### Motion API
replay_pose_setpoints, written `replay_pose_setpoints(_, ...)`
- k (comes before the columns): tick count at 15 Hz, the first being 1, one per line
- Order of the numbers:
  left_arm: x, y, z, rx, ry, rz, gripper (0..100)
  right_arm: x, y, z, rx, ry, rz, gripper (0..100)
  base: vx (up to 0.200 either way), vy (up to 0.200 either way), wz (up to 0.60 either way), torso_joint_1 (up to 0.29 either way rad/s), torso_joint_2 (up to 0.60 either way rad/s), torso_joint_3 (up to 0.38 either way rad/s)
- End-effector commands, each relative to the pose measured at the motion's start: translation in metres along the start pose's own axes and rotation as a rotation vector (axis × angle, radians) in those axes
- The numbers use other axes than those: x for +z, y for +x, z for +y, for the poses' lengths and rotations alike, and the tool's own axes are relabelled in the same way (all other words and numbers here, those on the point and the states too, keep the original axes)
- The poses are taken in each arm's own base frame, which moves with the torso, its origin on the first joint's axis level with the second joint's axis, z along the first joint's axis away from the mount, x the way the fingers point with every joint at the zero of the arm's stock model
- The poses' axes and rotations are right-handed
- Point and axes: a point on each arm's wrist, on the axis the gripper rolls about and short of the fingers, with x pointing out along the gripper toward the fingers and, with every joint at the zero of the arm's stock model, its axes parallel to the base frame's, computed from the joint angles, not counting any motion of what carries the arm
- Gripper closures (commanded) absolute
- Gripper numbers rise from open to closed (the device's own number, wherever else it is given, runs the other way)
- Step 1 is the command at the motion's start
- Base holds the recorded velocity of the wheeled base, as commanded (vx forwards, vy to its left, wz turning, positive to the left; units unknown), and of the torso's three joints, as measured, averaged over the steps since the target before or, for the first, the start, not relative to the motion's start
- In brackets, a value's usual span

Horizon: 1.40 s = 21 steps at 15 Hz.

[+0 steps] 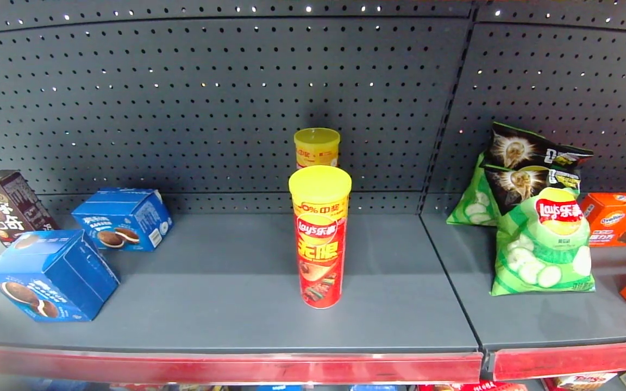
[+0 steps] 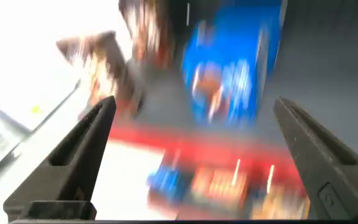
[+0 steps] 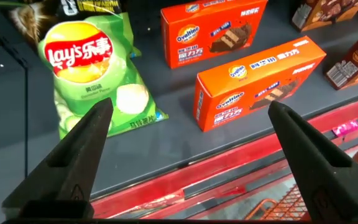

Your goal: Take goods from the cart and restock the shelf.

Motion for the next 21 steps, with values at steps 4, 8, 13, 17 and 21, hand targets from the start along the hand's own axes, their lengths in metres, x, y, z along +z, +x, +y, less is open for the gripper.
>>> replay_pose_setpoints(4, 0.032, -0.058, 0.021, 0.208, -0.148, -0.278, 0, 0.003, -0.003, 0.0, 0.013, 0.008, -0.022, 0, 0.0, 0.0, 0.0, 0.0, 0.0, 0.0)
replay_pose_setpoints(8, -0.005, -0.051, 0.012, 0.183, -0.129, -0.205, 0, 0.004, -0.002, 0.001, 0.021, 0.005, -0.016, 0, 0.0, 0.0, 0.0, 0.0, 0.0, 0.0)
replay_pose_setpoints(13, -0.073, -0.007, -0.018, -0.05, -0.052, -0.024, 0, 0.009, -0.004, 0.001, 0.027, 0.012, -0.034, 0, 0.0, 0.0, 0.0, 0.0, 0.0, 0.0)
replay_pose_setpoints(17, -0.093, 0.004, -0.029, -0.247, -0.021, -0.072, 0, 0.015, -0.006, 0.001, 0.027, 0.022, -0.057, 0, 0.0, 0.0, 0.0, 0.0, 0.0, 0.0)
replay_pose_setpoints(21, -0.092, 0.005, -0.027, -0.168, -0.026, -0.099, 0, 0.024, -0.016, -0.003, 0.021, 0.042, -0.106, 0, 0.0, 0.0, 0.0, 0.0, 0.0, 0.0)
